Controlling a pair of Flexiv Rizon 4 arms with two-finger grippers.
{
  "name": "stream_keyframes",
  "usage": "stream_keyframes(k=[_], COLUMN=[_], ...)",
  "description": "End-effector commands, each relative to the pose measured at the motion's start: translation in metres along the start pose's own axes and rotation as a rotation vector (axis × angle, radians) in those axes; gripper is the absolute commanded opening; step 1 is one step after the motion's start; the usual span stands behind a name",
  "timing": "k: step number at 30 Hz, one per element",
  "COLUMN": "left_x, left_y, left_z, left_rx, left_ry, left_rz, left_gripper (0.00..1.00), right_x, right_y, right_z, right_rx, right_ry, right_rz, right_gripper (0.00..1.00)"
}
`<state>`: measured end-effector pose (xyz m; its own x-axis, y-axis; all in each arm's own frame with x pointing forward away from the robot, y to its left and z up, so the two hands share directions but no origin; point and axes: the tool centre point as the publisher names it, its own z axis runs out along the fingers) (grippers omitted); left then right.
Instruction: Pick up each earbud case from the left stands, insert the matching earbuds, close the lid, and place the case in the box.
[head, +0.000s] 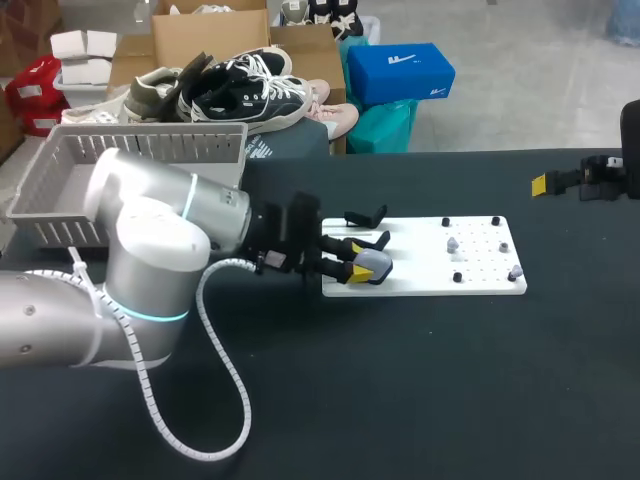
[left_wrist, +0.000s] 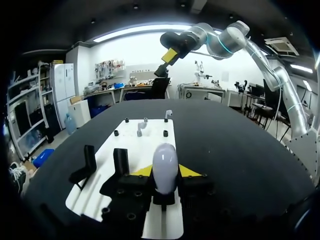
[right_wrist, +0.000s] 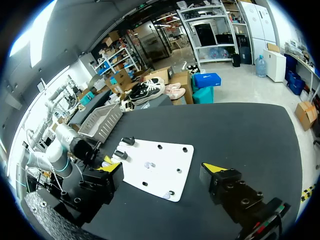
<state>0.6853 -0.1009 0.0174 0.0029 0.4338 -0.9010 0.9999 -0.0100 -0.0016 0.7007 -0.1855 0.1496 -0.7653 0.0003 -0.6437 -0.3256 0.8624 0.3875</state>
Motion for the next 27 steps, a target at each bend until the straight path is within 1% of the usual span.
stream_keyframes(k=[1, 6, 12, 14, 19, 23, 27], left_x=[-0.006, -0.022, -0.047, -0.057, -0.074, -0.081, -0.083], left_y=[-0.007, -0.013, -0.024, -0.024, -0.023, -0.024, -0.025], left_z=[-0.01, -0.022, -0.031, -0.03, -0.032, -0.036, -0.042], left_rx=[0.006, 0.018, 0.004, -0.021, -0.038, -0.03, -0.029], left_ry=[-0.024, -0.073, -0.172, -0.212, -0.283, -0.302, -0.311], left_rz=[0.001, -0.014, -0.016, -0.011, -0.011, 0.009, 0.025], left_gripper=[0.0, 0.0, 0.0, 0.0, 0.0, 0.0, 0.0], right_x=[0.0, 0.0, 0.0, 0.0, 0.0, 0.0, 0.0], right_y=[-0.001, -0.001, -0.001, -0.001, -0.001, -0.001, -0.001], right_z=[0.0, 0.0, 0.0, 0.0, 0.0, 0.0, 0.0], right_rx=[-0.002, -0.002, -0.002, -0.002, -0.002, -0.002, -0.002], right_ry=[0.001, 0.001, 0.001, 0.001, 0.001, 0.001, 0.001], right_rz=[0.0, 0.0, 0.0, 0.0, 0.0, 0.0, 0.0], right_gripper=[1.0, 1.0, 1.0, 1.0, 1.0, 1.0, 1.0])
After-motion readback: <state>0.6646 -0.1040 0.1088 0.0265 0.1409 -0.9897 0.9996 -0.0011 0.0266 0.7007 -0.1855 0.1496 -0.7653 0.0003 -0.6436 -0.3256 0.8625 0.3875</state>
